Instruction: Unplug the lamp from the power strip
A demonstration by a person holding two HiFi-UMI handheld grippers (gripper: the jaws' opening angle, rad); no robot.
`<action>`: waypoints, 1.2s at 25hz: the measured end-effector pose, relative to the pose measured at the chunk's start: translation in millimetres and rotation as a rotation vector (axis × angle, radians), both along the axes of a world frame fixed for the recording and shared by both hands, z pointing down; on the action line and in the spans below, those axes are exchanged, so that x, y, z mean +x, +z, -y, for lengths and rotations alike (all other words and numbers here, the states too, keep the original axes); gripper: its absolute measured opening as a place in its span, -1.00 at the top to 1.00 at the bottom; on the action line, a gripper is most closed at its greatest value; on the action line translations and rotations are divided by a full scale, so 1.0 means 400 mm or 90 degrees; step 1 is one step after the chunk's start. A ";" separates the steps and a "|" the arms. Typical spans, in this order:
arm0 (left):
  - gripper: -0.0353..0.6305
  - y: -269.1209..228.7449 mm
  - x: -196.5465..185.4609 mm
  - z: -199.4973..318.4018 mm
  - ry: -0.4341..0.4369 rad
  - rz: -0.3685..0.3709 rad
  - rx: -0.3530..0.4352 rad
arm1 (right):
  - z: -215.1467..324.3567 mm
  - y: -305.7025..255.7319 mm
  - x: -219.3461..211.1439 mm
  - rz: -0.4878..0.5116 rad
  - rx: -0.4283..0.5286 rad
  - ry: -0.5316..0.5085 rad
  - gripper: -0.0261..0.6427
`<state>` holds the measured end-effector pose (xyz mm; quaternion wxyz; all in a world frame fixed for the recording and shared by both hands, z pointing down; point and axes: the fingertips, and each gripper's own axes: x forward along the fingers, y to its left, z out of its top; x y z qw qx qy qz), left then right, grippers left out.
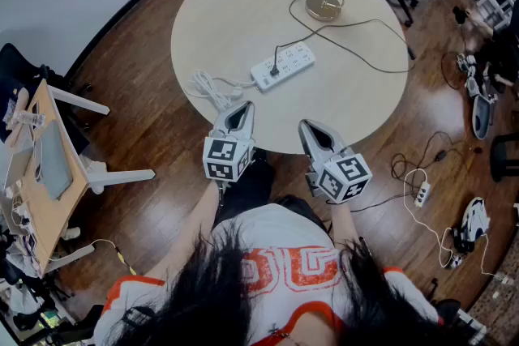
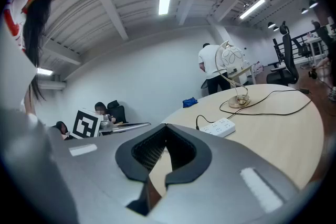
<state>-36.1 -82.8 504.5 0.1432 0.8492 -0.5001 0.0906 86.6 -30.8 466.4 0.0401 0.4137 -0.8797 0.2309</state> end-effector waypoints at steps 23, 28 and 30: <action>0.89 0.312 0.107 0.312 0.138 0.144 -0.206 | 0.377 0.276 -0.120 -0.248 -0.093 -0.027 0.69; 0.89 0.347 0.117 0.298 0.158 0.232 -0.218 | 0.396 0.320 -0.136 -0.279 -0.111 -0.044 0.63; 0.89 0.350 0.115 0.299 0.155 0.232 -0.228 | 0.406 0.338 -0.141 -0.292 -0.116 -0.057 0.59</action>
